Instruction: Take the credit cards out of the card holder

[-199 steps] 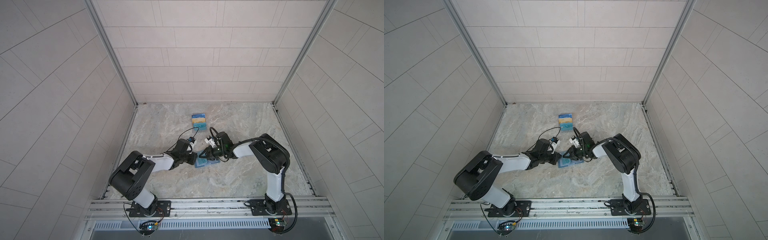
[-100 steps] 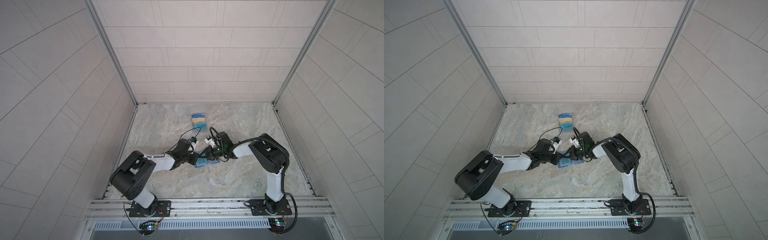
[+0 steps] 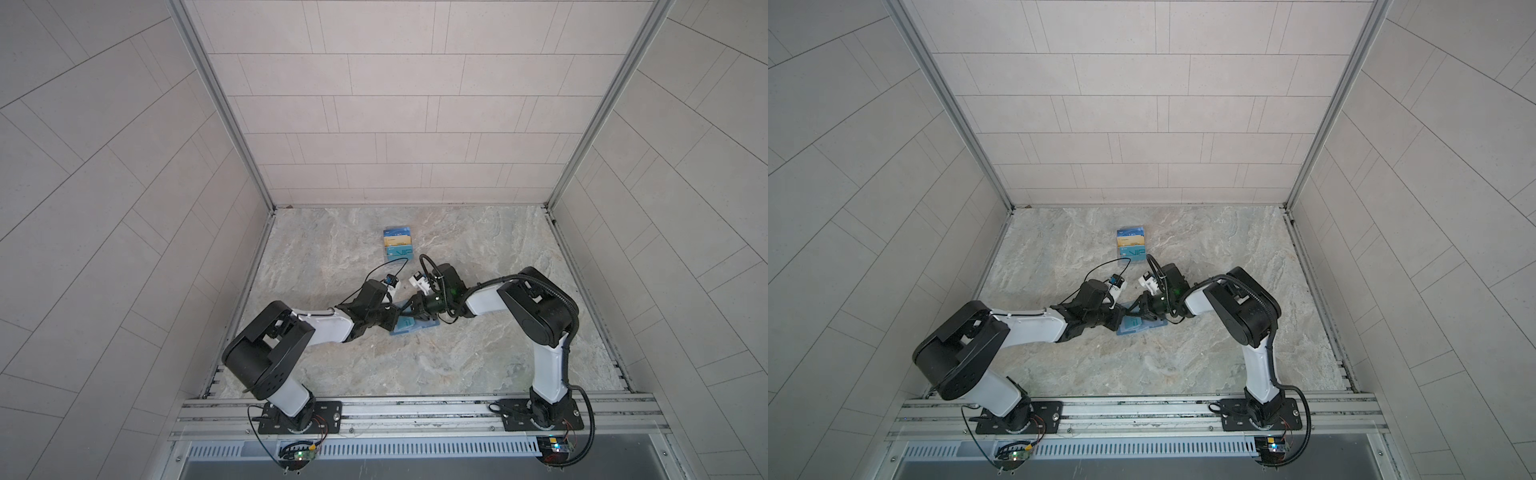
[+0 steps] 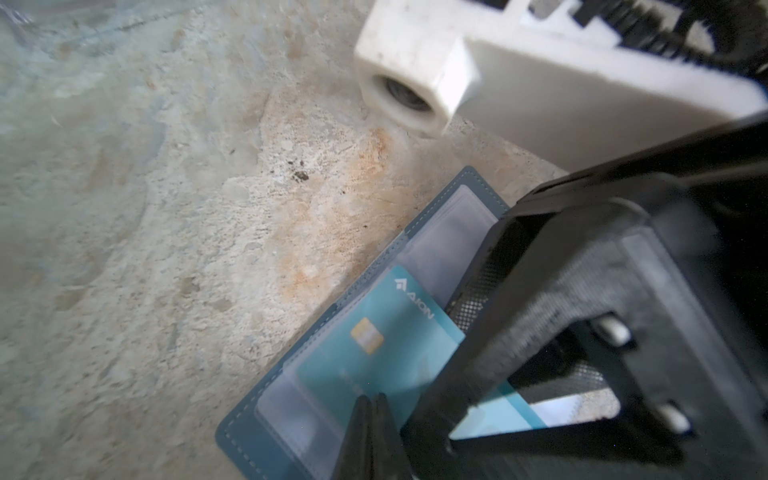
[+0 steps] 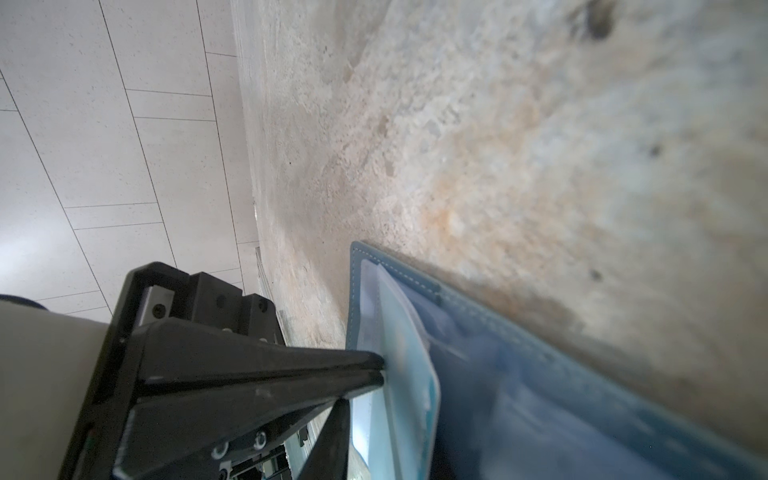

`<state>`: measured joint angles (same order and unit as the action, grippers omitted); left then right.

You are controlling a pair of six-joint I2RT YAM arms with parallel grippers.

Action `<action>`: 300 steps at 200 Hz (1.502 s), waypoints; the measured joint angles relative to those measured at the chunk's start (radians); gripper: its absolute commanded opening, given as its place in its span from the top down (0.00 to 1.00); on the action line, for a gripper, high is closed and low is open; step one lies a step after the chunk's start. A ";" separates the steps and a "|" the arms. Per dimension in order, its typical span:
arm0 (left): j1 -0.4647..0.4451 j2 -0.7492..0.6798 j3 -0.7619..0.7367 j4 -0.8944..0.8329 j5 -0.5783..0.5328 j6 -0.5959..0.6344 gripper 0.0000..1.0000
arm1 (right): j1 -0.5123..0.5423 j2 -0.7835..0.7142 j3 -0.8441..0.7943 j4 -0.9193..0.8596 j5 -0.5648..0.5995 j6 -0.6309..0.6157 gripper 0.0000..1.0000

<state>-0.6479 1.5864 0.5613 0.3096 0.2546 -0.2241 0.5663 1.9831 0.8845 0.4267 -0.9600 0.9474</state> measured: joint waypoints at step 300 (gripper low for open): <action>-0.047 0.036 -0.023 0.089 -0.031 -0.007 1.00 | -0.061 -0.158 -0.013 -0.217 0.078 -0.110 0.92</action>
<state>-0.6945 1.6226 0.5385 0.3981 0.2234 -0.2314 0.5053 1.8248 0.8715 0.2096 -0.8818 0.8375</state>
